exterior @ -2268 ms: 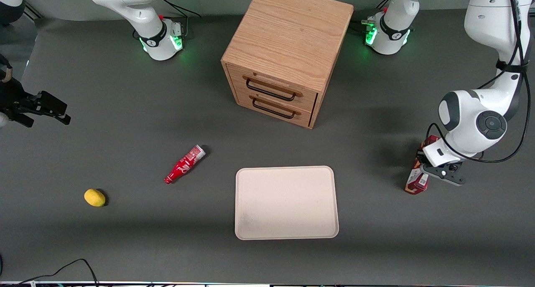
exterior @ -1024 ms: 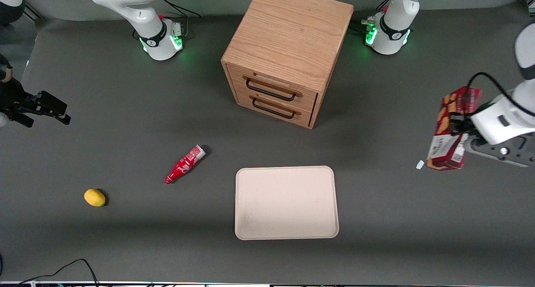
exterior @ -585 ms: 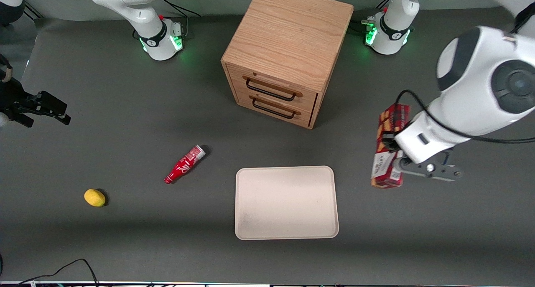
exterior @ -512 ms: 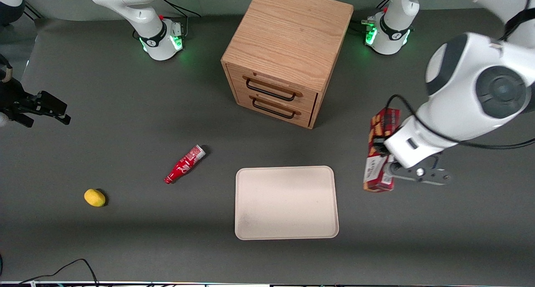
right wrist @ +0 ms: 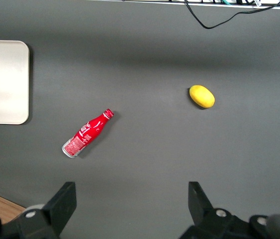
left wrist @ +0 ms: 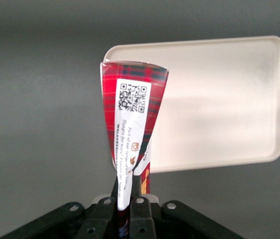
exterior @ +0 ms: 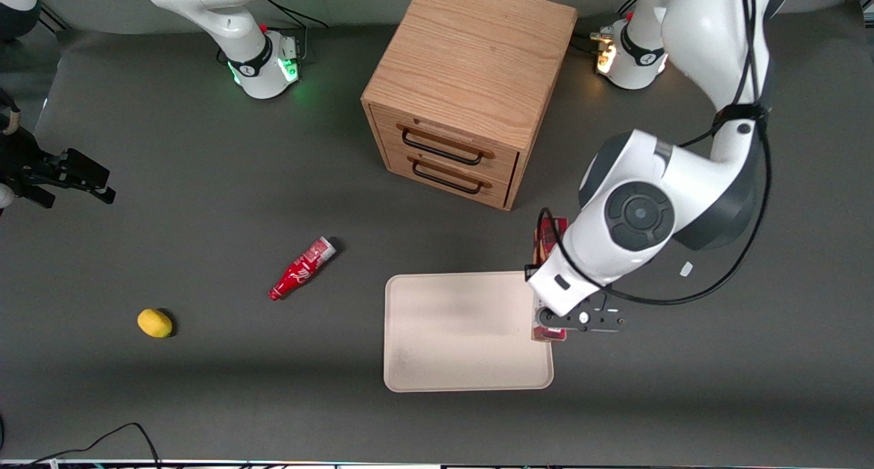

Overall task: Place red cookie box on tray
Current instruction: 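Carry the held box over the white tray and lower it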

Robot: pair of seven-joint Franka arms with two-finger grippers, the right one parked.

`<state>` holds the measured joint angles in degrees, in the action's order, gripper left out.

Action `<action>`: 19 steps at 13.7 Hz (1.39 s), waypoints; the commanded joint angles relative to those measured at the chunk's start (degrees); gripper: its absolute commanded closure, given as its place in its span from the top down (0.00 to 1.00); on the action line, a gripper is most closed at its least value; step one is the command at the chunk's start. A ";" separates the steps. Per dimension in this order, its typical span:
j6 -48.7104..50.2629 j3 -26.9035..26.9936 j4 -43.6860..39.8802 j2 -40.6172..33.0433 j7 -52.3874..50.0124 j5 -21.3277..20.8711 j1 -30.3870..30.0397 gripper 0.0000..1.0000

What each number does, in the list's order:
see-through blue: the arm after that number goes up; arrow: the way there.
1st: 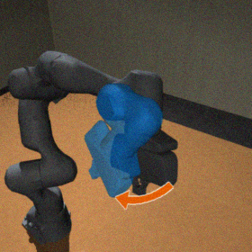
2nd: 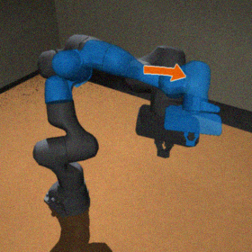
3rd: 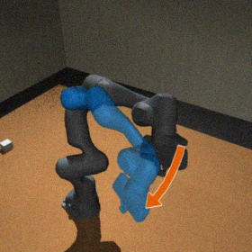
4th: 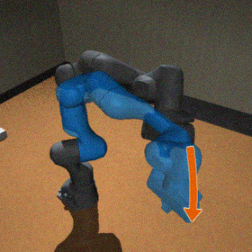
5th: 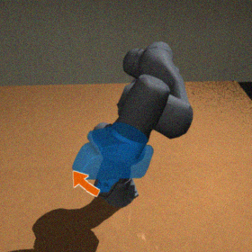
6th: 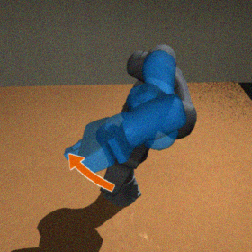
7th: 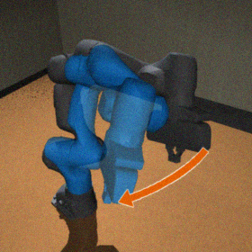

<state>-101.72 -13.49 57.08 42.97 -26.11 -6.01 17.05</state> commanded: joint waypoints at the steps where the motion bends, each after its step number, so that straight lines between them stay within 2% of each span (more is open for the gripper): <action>1: -5.21 1.18 -3.55 6.06 -1.75 -1.02 0.79 0.00; 3: -8.04 6.08 -3.64 8.61 -1.31 -0.94 3.76 0.00; 10: -16.48 7.95 -3.73 14.07 -1.75 -0.85 4.92 0.00; 15: -18.95 10.32 -3.82 16.27 -1.75 -0.76 6.50 0.00; 16: -19.04 10.33 -3.82 16.44 -1.75 -0.76 6.50 0.09; 17: -19.04 10.33 -3.82 16.36 -1.75 -0.76 6.50 0.74; 18: -18.86 10.33 -3.82 16.36 -1.75 -0.76 6.50 1.00; 19: -18.69 10.24 -3.82 16.27 -1.75 -0.67 6.50 1.00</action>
<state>-121.03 -4.25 55.72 58.31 -26.53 -6.08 22.52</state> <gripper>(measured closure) 0.789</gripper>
